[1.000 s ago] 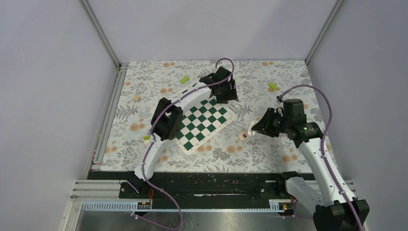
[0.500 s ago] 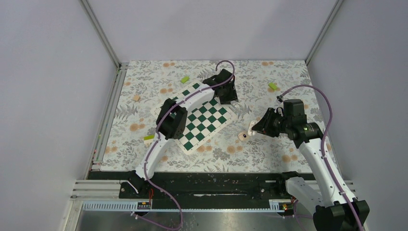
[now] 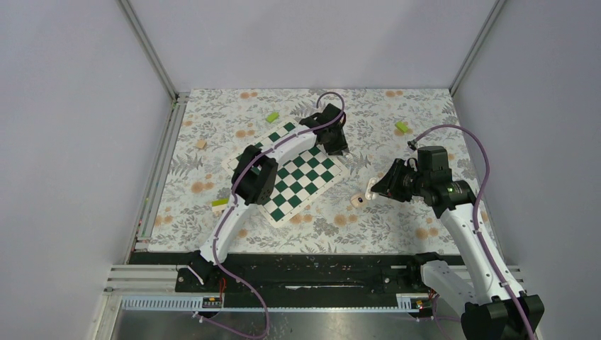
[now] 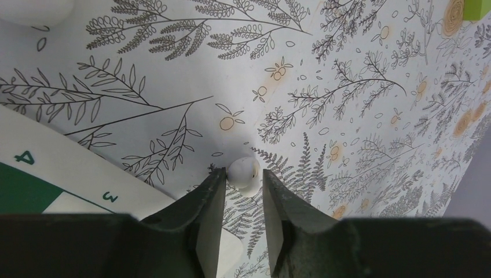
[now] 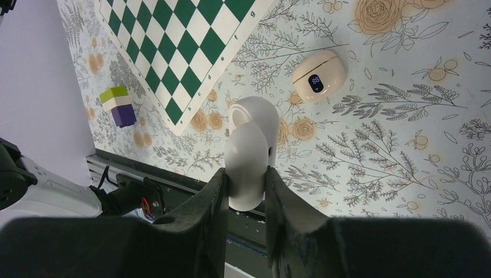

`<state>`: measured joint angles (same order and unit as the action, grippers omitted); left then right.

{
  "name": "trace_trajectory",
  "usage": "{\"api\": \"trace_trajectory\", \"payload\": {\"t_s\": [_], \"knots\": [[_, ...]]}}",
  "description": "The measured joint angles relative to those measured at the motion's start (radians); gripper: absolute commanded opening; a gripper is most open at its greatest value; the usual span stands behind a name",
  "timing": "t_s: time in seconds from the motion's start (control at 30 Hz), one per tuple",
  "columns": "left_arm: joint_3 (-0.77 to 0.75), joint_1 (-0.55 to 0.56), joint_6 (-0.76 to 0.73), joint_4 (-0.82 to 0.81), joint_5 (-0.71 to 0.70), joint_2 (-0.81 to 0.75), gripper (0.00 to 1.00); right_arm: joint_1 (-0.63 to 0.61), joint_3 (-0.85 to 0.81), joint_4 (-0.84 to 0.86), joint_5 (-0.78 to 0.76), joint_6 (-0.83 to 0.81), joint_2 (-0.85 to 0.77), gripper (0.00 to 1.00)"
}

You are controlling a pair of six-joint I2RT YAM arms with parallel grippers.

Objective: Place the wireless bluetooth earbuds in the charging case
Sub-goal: Pick up the earbud from the center of the board.

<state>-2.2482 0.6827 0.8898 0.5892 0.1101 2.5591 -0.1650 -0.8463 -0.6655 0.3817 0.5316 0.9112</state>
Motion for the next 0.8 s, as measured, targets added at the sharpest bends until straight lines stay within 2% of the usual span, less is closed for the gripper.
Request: {"api": "trace_trajectory", "payload": {"t_s": [0.4, 0.63, 0.8], "knots": [[0.010, 0.000, 0.004, -0.035, 0.026, 0.000, 0.01, 0.000, 0.000, 0.000, 0.001, -0.008, 0.000, 0.00], [0.153, -0.011, -0.023, -0.124, 0.075, -0.092, 0.00, 0.000, 0.000, 0.004, 0.008, -0.008, 0.010, 0.00], [0.237, -0.026, -0.040, -0.230, 0.184, -0.192, 0.00, 0.000, 0.000, 0.005, 0.027, -0.008, 0.021, 0.00]]}}
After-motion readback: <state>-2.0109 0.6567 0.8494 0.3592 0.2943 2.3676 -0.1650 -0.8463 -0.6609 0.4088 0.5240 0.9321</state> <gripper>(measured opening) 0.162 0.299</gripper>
